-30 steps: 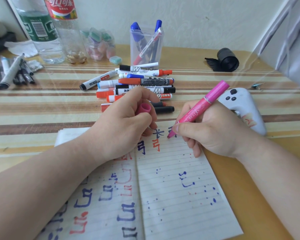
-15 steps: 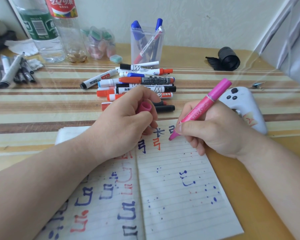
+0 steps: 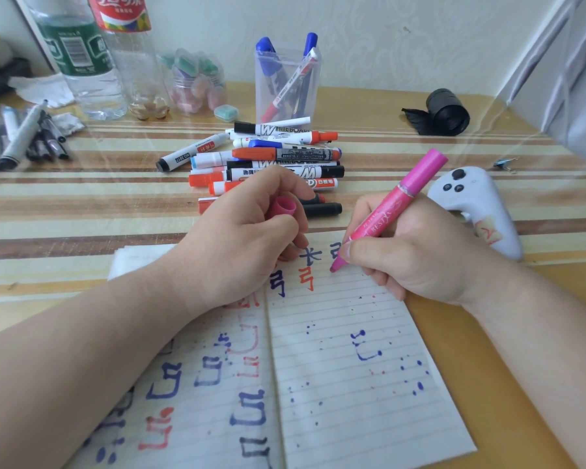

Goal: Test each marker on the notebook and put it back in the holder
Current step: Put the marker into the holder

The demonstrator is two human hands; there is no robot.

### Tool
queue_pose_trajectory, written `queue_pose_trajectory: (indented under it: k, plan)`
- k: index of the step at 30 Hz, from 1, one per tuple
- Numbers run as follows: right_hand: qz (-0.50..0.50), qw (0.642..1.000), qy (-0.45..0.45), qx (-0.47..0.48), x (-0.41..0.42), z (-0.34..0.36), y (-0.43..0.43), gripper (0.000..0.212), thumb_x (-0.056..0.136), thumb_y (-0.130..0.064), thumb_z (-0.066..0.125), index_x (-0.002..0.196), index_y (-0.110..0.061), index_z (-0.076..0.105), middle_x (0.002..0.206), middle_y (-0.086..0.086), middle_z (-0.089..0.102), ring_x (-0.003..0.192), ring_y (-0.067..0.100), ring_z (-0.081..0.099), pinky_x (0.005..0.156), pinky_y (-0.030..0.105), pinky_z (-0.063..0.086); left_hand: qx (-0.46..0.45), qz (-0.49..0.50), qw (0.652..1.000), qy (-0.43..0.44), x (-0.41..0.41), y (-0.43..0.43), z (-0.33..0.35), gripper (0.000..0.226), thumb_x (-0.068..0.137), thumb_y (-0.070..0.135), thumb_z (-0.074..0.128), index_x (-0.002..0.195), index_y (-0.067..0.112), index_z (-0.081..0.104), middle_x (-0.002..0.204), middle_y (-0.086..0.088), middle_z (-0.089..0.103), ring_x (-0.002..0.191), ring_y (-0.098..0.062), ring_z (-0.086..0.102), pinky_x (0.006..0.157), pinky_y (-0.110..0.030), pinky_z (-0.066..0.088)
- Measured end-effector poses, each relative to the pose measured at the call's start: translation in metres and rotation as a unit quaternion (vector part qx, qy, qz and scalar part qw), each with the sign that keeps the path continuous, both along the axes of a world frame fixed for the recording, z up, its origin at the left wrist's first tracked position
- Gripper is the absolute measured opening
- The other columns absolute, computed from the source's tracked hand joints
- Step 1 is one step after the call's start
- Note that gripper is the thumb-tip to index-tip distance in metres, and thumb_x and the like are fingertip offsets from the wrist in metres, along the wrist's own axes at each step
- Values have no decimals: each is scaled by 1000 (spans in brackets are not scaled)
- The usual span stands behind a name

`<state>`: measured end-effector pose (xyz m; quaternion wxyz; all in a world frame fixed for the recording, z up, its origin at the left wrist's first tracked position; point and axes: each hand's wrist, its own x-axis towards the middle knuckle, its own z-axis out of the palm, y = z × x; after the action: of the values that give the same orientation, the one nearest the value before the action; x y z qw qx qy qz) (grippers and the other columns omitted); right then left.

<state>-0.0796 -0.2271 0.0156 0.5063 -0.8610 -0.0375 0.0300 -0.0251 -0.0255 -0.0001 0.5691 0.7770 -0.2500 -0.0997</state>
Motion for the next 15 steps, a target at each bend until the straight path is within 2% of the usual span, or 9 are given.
queue_pose_trajectory:
  k: [2, 5, 9, 15]
  plan:
    - [-3, 1000, 3, 23, 0, -1, 0, 18, 71, -14, 69, 75, 2, 61, 52, 9, 55, 45, 23, 52, 36, 28, 40, 1, 0, 1000, 0, 0, 0, 0, 37, 89, 1, 45, 103, 30, 62, 86, -1, 71, 72, -13, 70, 68, -22, 52]
    - [22, 998, 9, 59, -2, -1, -1, 16, 74, -15, 71, 75, -1, 64, 54, 6, 57, 46, 15, 53, 37, 25, 40, 5, 0, 1000, -1, 0, 0, 0, 42, 91, -7, 43, 104, 28, 62, 87, -2, 71, 73, -14, 70, 69, -23, 53]
    - [45, 997, 3, 56, -5, -1, -1, 16, 76, -17, 74, 79, -3, 67, 58, 5, 61, 48, 15, 54, 39, 24, 41, 5, 2, 1000, -4, 1, 0, 0, 40, 93, -6, 43, 105, 27, 62, 86, -2, 71, 71, -13, 69, 67, -21, 52]
    - [39, 998, -1, 39, -4, -1, 1, 10, 75, -17, 72, 75, -8, 67, 56, 2, 61, 46, 14, 54, 39, 25, 42, 3, 0, 1000, -7, 1, 0, -1, 38, 93, -3, 44, 104, 28, 62, 85, 0, 70, 71, -12, 69, 67, -22, 52]
